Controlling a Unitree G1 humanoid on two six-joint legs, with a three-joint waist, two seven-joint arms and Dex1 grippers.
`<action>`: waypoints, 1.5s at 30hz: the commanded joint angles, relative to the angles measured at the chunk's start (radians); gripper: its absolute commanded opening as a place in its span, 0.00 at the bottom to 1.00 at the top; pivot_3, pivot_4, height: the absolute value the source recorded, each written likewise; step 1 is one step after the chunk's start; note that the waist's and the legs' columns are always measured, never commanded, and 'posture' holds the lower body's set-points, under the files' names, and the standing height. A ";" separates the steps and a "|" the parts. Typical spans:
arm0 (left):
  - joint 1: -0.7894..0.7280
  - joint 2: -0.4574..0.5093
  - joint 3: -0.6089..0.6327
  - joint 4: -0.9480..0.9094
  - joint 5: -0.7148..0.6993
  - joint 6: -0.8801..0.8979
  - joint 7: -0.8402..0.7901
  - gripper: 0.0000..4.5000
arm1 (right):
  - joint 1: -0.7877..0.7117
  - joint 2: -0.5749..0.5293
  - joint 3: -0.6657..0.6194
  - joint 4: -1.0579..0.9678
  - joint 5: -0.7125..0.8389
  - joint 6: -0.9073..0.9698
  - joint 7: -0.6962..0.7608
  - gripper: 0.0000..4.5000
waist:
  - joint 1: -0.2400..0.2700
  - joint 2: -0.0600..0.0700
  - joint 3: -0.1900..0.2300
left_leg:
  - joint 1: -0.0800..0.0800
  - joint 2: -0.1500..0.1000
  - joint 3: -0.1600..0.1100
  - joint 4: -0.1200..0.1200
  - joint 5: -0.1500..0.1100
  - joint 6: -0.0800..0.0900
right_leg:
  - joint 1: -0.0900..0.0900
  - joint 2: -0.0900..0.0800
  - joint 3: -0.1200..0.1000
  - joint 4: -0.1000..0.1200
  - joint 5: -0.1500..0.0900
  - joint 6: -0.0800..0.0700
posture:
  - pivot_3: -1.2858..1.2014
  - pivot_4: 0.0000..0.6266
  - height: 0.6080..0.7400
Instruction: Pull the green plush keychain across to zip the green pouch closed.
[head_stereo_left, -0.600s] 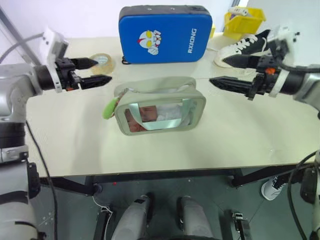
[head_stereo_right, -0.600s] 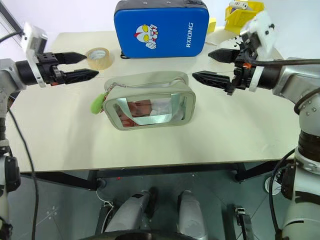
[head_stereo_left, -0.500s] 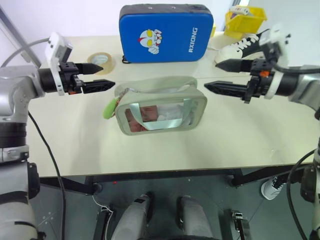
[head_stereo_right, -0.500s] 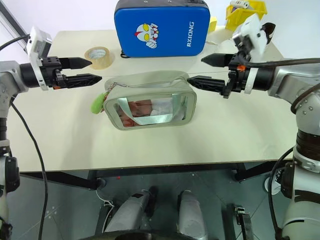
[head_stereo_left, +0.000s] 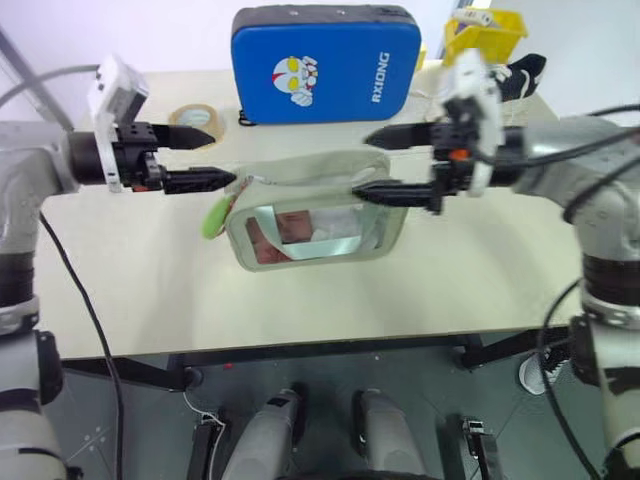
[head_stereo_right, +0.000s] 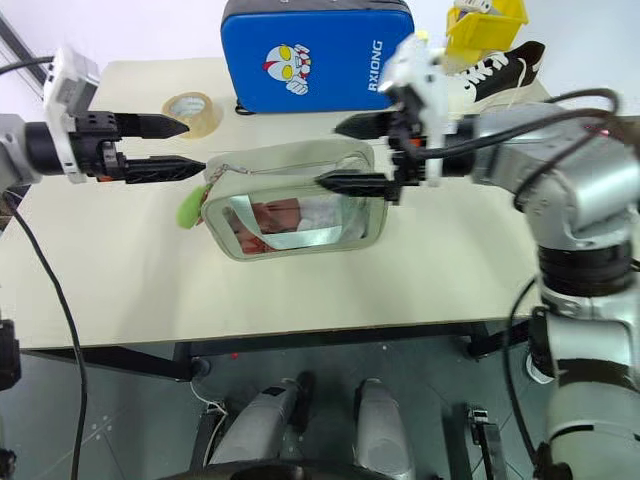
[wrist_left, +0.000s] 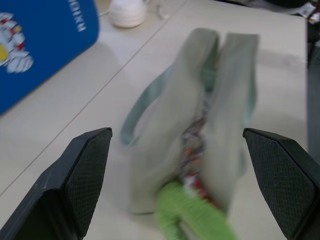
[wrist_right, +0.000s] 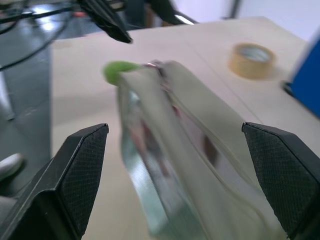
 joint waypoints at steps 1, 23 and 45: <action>0.036 0.034 0.072 -0.121 -0.071 0.058 0.027 1.00 | -0.022 -0.002 0.087 0.071 -0.119 -0.135 0.074 0.99 | 0.000 0.000 0.000 | 0.000 0.000 0.000 0.000 0.000 0.000 | 0.000 0.000 0.000 0.000 0.000 0.000 | 0.52 0.24 1.00; 0.156 0.087 0.190 -0.109 -0.070 -0.008 0.211 1.00 | -0.248 0.192 0.159 0.662 -0.585 -0.766 -0.020 0.12 | 0.004 0.000 0.000 | 0.004 0.002 -0.001 -0.001 0.006 -0.009 | -0.001 0.005 0.000 0.010 0.003 -0.003 | 0.52 0.24 1.00; 0.136 0.027 0.177 0.192 0.076 -0.192 0.346 1.00 | -0.085 0.047 0.050 0.306 -0.540 -0.517 0.150 0.87 | 0.006 0.000 0.000 | 0.008 0.011 0.000 -0.001 0.008 -0.013 | -0.001 0.015 0.002 0.011 0.006 -0.010 | 0.52 0.24 1.00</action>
